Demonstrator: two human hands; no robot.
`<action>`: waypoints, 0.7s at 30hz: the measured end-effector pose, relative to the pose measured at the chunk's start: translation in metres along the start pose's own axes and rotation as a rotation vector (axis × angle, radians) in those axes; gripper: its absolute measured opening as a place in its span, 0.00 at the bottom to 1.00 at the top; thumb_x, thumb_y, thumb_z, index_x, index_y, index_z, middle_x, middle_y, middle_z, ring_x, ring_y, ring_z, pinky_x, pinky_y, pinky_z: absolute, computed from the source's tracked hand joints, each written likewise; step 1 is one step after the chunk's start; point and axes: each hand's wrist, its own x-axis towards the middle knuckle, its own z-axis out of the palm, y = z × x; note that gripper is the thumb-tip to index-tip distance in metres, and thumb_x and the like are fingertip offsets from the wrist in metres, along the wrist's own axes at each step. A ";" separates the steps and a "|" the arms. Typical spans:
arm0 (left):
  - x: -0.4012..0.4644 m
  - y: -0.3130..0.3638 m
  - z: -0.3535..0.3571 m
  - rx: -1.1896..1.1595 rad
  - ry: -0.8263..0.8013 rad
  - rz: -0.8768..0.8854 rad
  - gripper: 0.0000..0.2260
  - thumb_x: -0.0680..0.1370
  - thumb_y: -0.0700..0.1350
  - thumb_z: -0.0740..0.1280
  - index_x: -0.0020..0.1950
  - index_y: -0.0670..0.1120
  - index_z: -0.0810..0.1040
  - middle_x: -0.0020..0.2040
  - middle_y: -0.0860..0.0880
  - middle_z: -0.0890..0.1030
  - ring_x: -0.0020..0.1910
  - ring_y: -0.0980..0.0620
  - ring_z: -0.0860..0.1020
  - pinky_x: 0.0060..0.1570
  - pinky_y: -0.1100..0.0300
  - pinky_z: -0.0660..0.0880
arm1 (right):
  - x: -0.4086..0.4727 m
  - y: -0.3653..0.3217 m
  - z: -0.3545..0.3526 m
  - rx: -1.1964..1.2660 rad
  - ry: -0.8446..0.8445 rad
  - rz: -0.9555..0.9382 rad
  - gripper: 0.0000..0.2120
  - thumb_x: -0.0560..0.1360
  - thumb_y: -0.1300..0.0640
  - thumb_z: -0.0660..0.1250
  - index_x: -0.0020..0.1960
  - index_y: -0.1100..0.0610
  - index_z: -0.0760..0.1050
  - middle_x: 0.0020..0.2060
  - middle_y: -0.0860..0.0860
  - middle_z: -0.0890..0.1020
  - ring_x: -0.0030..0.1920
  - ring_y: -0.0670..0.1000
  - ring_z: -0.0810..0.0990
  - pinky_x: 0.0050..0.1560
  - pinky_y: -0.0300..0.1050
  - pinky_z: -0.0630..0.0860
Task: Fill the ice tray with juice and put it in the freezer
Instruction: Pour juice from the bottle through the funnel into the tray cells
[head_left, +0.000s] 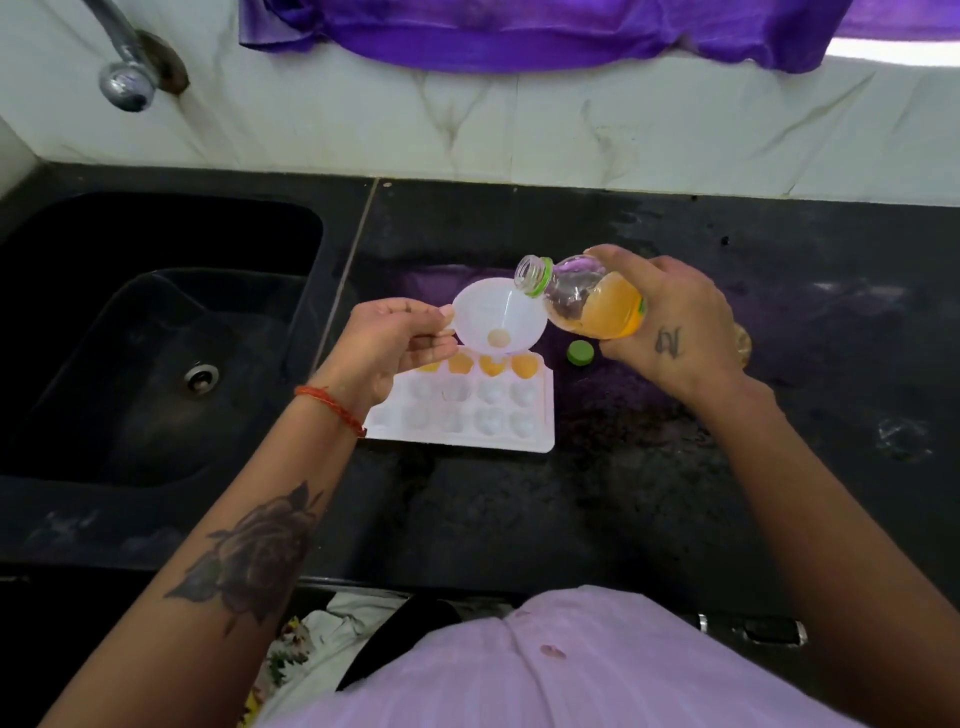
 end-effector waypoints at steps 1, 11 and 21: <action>-0.003 0.002 -0.010 -0.007 0.018 0.011 0.04 0.73 0.37 0.70 0.38 0.40 0.79 0.28 0.48 0.83 0.30 0.53 0.83 0.31 0.66 0.78 | 0.002 -0.007 0.001 -0.001 -0.002 -0.012 0.40 0.58 0.55 0.78 0.67 0.42 0.68 0.48 0.55 0.79 0.49 0.58 0.76 0.46 0.48 0.69; -0.024 0.007 -0.115 0.022 0.229 0.043 0.04 0.74 0.36 0.69 0.39 0.40 0.79 0.36 0.45 0.82 0.30 0.55 0.82 0.32 0.66 0.79 | 0.013 -0.082 0.033 0.062 -0.020 -0.112 0.38 0.60 0.59 0.76 0.66 0.43 0.68 0.48 0.55 0.79 0.49 0.58 0.76 0.47 0.50 0.71; -0.018 -0.012 -0.135 -0.027 0.168 -0.041 0.04 0.73 0.35 0.69 0.38 0.39 0.78 0.29 0.48 0.83 0.28 0.53 0.83 0.29 0.65 0.78 | 0.013 -0.117 0.055 -0.018 -0.071 -0.136 0.38 0.60 0.57 0.78 0.67 0.43 0.67 0.48 0.55 0.79 0.49 0.58 0.76 0.47 0.51 0.71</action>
